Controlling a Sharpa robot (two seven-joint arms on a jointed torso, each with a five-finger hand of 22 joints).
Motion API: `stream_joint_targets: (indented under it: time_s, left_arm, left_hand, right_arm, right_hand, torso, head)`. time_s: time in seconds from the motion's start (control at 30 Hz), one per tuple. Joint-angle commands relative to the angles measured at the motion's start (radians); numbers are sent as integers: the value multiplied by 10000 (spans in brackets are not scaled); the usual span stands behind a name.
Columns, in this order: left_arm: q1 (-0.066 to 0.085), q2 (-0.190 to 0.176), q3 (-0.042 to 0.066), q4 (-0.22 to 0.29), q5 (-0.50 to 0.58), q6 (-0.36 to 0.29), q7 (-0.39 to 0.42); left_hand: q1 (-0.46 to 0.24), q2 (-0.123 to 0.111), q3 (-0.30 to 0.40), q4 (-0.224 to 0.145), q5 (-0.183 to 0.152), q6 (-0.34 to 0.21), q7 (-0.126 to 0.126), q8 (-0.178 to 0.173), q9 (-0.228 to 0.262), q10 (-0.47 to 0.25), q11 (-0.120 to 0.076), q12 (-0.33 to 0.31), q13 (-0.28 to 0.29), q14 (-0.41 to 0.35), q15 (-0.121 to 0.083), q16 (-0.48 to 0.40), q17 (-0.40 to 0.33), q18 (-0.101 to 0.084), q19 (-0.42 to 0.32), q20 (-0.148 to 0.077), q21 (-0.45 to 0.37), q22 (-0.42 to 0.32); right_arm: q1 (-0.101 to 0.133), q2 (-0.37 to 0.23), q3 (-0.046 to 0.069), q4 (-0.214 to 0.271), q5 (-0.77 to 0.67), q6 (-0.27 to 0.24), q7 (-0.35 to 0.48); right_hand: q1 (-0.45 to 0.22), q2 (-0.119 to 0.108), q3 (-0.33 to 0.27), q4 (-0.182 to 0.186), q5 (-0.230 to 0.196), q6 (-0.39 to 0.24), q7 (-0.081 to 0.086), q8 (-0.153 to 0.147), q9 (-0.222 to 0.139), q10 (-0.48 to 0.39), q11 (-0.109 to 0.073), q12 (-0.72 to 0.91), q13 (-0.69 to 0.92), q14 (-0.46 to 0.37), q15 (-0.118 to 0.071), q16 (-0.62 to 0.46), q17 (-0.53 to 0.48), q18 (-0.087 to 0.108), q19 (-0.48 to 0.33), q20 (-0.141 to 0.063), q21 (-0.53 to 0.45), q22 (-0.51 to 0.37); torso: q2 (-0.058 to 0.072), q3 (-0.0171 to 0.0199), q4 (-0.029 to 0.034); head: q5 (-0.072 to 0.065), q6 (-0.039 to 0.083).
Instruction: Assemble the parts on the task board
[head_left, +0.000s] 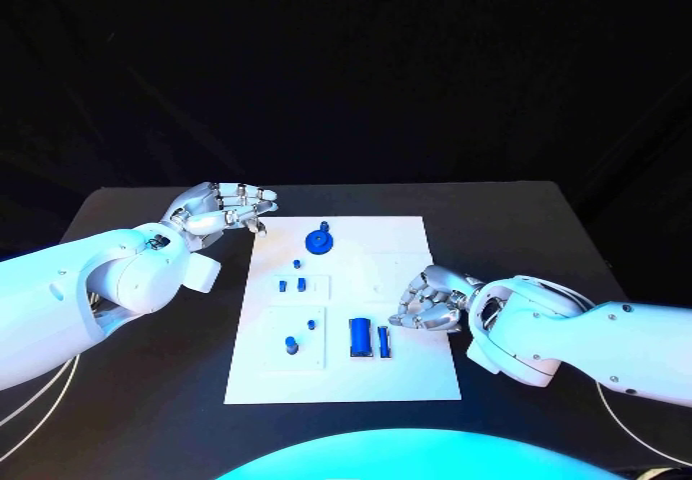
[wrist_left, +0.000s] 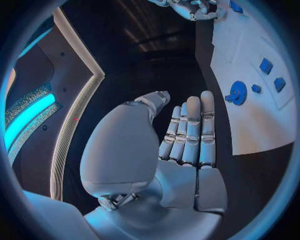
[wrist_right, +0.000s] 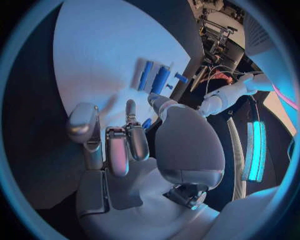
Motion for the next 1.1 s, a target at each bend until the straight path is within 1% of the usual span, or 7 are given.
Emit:
stream_joint_targets:
  time_s: [0.03, 0.23, 0.5, 0.87, 0.9, 0.93, 1.1]
  left_arm:
    - [-1, 28, 5, -46, 194, -92, 331]
    - [-61, 129, 0, -334, 622, -352, 709]
    - [-161, 526, 5, -1095, 1537, -833, 1326]
    - [-181, 1746, 19, -2990, 2346, -1483, 2075]
    - [-184, 1690, 9, -2868, 1835, -1065, 1429]
    - [-186, 1689, 9, -2861, 1835, -1075, 1431]
    - [-250, 1652, 19, -2561, 1832, -1491, 1508]
  left_hand:
    - [13, 94, -28, 72, 34, -78, 20, 37, -13, -44, 5, 41, -11, -57, 13, 44, -6, 55, -16, 66, -54, -11]
    - [-40, 52, -92, 215, 19, -154, 25, 134, -55, -104, 32, 177, -40, -667, 90, -365, -210, 31, -400, 142, -448, -195]
    - [-101, 118, -1199, 999, -365, -366, 67, 392, -128, -310, 137, 513, -97, -1801, 367, -1878, -1057, 29, -869, 517, -2430, -1430]
    - [554, 639, -2116, 1089, -313, -1122, -505, -3, -790, -669, 569, -1351, -1404, -2874, 1155, -7097, -2735, -99, -1630, 1296, -6684, -4213]
    - [-3962, 2365, -4679, -1765, -2937, -8079, -2052, -3236, -2784, -8541, -1465, -4640, -2030, -9932, -718, -10995, -4839, -1777, -8934, -1606, -8696, -5838]
    - [-3971, 2365, -4679, -1765, -2937, -8079, -2052, -3236, -2784, -8541, -1465, -4640, -2030, -9932, -718, -10995, -4839, -1777, -8934, -1606, -8696, -5838]
    - [-5854, 2365, -4679, -1765, -2937, -8079, -2052, -3236, -2784, -8541, -1465, -4640, -2030, -9932, -718, -10995, -4839, -1777, -8934, -1606, -8696, -5838]
  right_arm:
    - [255, 2, 29, -521, 2406, -702, 3128]
    - [724, 434, 98, -2326, 6201, -400, 5477]
    - [908, 1521, 268, -4694, 8358, 109, 7112]
    - [901, 3312, 334, -7732, 9166, 1341, 8157]
    - [922, 3249, 335, -7578, 8529, 564, 7310]
    - [919, 3247, 338, -7568, 8534, 556, 7314]
    - [774, 3171, 497, -7152, 8752, 213, 7474]
  right_hand:
    - [305, 41, -65, -92, -10, -185, 72, -135, -71, -323, 105, -550, 785, 622, 135, -219, 748, 239, -253, 44, -809, 419]
    - [1240, 243, -11, -427, -2, -652, 322, -356, -127, -2834, 325, -4547, -2240, -298, 337, -2001, -2095, 880, -1790, 276, -5831, -1472]
    - [1666, 197, 404, -656, 7, -1242, 641, -586, -266, -4292, 632, -7179, -4982, -2360, 643, -5704, -6342, 859, -2523, 581, -7113, -2586]
    - [1896, 69, 1416, -456, -19, -1238, 1032, -1210, -1085, -4700, 1296, -10688, -9345, -4744, 1618, -10962, -8724, 778, -5280, 1571, -8469, -5390]
    - [-2192, 2338, -4053, -2166, -2168, -9626, -945, -3558, -5883, -14627, -111, -13632, -13073, -7616, 606, -15165, -13074, -922, -14157, -505, -9083, -13078]
    - [-2205, 2338, -4053, -2166, -2168, -9626, -945, -3558, -5883, -14627, -111, -13632, -13073, -14666, 606, -15165, -13074, -922, -14157, -505, -9083, -13078]
    - [-3872, 2338, -4053, -2166, -2168, -9626, -945, -3558, -5883, -14627, -111, -13632, -13073, -14666, 606, -15165, -13074, -922, -14157, -505, -9083, -13078]
  torso:
    - [-58, -26, -9]
    - [-252, -141, -43]
    - [-441, -200, -66]
    - [-611, -103, 20]
    - [-569, -161, -33]
    - [-572, -159, -35]
    - [-674, -79, -148]
  head:
    - [-68, 124]
    - [-145, 458]
    - [-165, 967]
    - [-65, 1619]
    - [-101, 1495]
    - [-96, 1499]
    - [113, 1672]
